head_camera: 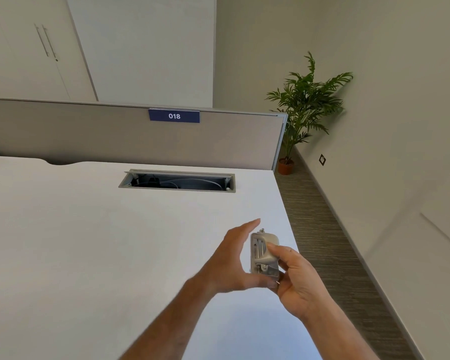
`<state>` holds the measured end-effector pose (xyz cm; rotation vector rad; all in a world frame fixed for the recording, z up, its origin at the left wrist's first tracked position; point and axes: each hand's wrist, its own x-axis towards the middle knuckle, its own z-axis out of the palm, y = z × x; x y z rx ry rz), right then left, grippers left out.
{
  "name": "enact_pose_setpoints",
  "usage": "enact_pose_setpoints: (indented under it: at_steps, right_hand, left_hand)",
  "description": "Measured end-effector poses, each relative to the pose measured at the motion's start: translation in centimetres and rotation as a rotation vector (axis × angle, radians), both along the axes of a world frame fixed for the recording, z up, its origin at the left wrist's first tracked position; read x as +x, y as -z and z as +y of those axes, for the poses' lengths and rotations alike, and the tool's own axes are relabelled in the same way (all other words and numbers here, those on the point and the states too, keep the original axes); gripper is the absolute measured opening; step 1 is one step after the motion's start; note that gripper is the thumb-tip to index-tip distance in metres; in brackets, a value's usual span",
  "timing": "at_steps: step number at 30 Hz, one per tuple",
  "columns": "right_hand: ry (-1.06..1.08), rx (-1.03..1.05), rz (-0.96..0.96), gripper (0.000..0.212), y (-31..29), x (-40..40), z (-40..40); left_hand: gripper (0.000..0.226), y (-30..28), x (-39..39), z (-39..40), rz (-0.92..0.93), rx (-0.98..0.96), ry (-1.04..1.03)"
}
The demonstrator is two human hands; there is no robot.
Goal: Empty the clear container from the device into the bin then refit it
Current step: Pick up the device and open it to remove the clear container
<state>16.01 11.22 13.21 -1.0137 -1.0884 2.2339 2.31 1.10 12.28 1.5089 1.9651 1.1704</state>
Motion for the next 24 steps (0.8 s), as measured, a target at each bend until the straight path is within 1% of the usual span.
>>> enact_pose_setpoints:
  at_steps: [3,7,10,13,16,20,24]
  right_hand:
    - [-0.033,0.003,0.003,0.032,0.0,0.0,-0.3]
    - [-0.047,-0.013,0.017,0.047,-0.1,0.1,-0.2]
    - [-0.016,-0.129,0.041,0.049,-0.2,0.1,-0.1]
    - [-0.046,-0.276,0.042,0.056,-0.2,-0.3,0.0]
    - [-0.059,-0.37,0.043,0.056,-0.2,-0.7,-0.1]
    - [-0.065,-0.433,0.064,0.051,0.0,-0.8,-0.2]
    - [-0.086,-0.497,0.1,0.05,0.1,-0.7,-0.3]
  left_hand:
    - [0.108,-0.4,-0.6,0.7,0.056,-0.016,0.018]
    - [0.102,-0.1,-0.5,0.8,0.032,0.027,-0.024]
    - [0.101,0.2,-0.1,0.8,0.023,0.067,-0.059]
    - [0.102,0.3,0.3,0.9,0.01,0.105,-0.061]
    - [0.104,0.4,0.9,1.0,-0.011,0.103,-0.037]
    - [0.105,0.5,1.1,0.9,0.017,0.119,-0.046]
    - [0.104,0.5,1.1,0.7,0.019,0.13,-0.044]
